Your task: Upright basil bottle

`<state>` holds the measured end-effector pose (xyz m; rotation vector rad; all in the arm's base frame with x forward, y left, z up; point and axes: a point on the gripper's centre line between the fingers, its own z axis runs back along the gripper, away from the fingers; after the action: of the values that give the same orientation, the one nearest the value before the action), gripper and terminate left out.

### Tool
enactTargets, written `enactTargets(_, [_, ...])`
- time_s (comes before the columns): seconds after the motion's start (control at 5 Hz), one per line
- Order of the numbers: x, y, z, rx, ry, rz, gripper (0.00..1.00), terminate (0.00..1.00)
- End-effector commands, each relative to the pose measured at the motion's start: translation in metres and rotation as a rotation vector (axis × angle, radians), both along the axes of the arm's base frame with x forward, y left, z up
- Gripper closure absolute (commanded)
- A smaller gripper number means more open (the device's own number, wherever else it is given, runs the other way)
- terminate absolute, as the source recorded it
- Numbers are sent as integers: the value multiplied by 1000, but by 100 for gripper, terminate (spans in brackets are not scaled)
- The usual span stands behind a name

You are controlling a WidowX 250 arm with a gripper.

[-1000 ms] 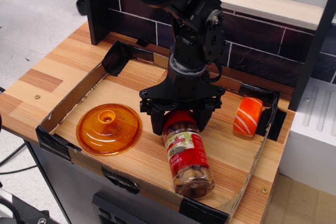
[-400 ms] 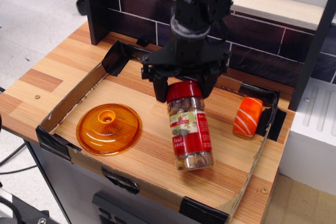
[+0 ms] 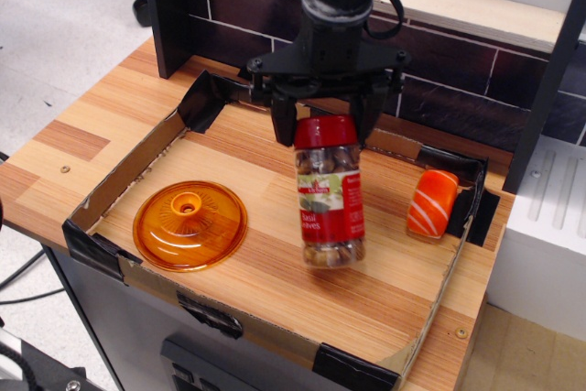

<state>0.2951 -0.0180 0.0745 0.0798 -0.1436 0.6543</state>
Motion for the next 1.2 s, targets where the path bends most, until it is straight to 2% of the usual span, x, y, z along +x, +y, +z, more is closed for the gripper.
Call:
enactTargets(0.0, [18,11,39,18,-175,-27,100,0])
enactTargets(0.2, [23,15,47,8,-221,-2,100,0])
enactTargets(0.4, [20,15,36,46,-237,-68,100,0])
enactTargets(0.6, [18,15,32,45,-325,-97,100,0])
enactTargets(0.8, [12,13,24,63,-349,-141,100,0])
enactTargets(1.0, [7,11,20,56,-329,-162,100,0])
